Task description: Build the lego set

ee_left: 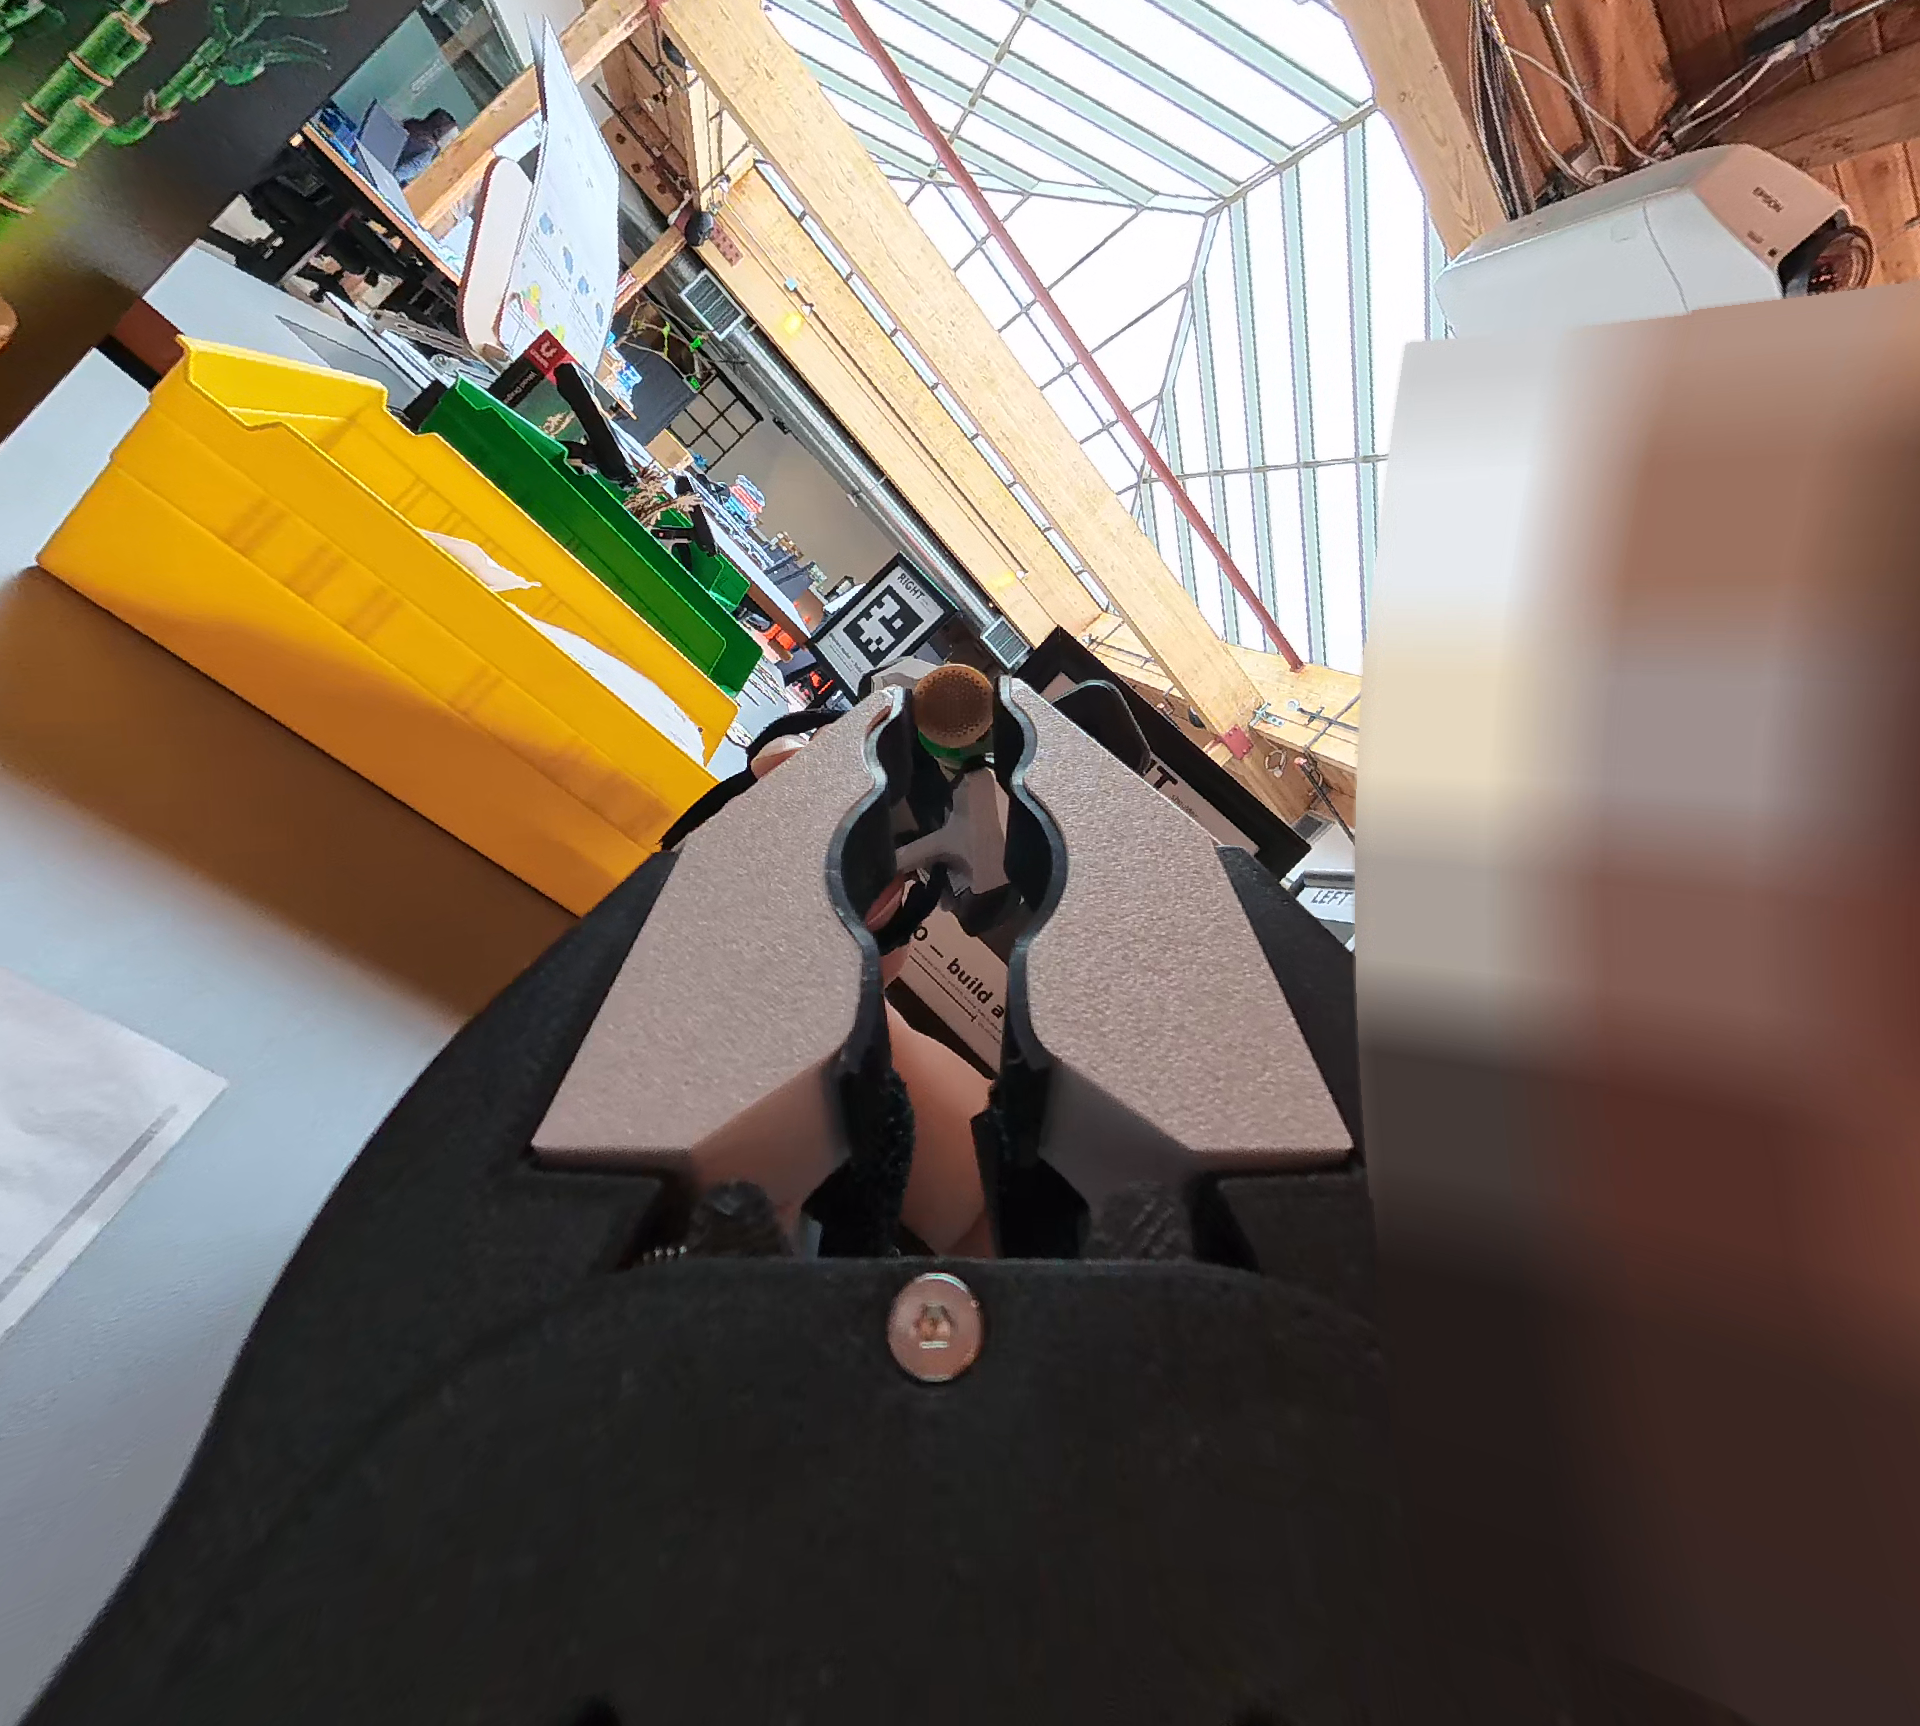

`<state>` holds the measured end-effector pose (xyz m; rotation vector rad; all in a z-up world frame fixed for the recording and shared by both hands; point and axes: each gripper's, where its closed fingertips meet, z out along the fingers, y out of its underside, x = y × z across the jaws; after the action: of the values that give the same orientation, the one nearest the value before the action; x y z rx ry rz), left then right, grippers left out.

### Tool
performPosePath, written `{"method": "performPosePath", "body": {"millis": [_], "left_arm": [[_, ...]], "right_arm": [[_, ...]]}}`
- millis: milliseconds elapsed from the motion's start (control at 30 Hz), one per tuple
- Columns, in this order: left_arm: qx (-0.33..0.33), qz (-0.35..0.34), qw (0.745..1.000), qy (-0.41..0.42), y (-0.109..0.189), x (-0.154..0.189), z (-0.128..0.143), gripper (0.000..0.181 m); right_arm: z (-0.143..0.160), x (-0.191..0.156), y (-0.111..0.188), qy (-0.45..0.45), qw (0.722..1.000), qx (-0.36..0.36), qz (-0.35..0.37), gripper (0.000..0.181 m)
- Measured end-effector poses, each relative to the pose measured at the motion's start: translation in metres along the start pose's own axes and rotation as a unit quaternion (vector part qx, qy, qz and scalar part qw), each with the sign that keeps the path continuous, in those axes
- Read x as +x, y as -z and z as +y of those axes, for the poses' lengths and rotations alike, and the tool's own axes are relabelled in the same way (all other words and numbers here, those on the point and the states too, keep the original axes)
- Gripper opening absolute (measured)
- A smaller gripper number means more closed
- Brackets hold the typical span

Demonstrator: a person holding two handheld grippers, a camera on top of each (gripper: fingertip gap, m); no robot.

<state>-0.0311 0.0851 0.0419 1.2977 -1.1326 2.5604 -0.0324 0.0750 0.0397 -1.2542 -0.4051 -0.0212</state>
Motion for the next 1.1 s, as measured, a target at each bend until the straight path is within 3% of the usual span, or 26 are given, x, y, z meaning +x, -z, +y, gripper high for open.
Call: {"method": "performPosePath", "body": {"millis": [1100], "left_arm": [[0.027, -0.019, 0.999, -0.003, 0.0032, -0.0076, -0.0027, 0.012]], "right_arm": [[0.0073, 0.0022, -0.0042, 0.023, 0.998, -0.009, 0.055, 0.016]]}}
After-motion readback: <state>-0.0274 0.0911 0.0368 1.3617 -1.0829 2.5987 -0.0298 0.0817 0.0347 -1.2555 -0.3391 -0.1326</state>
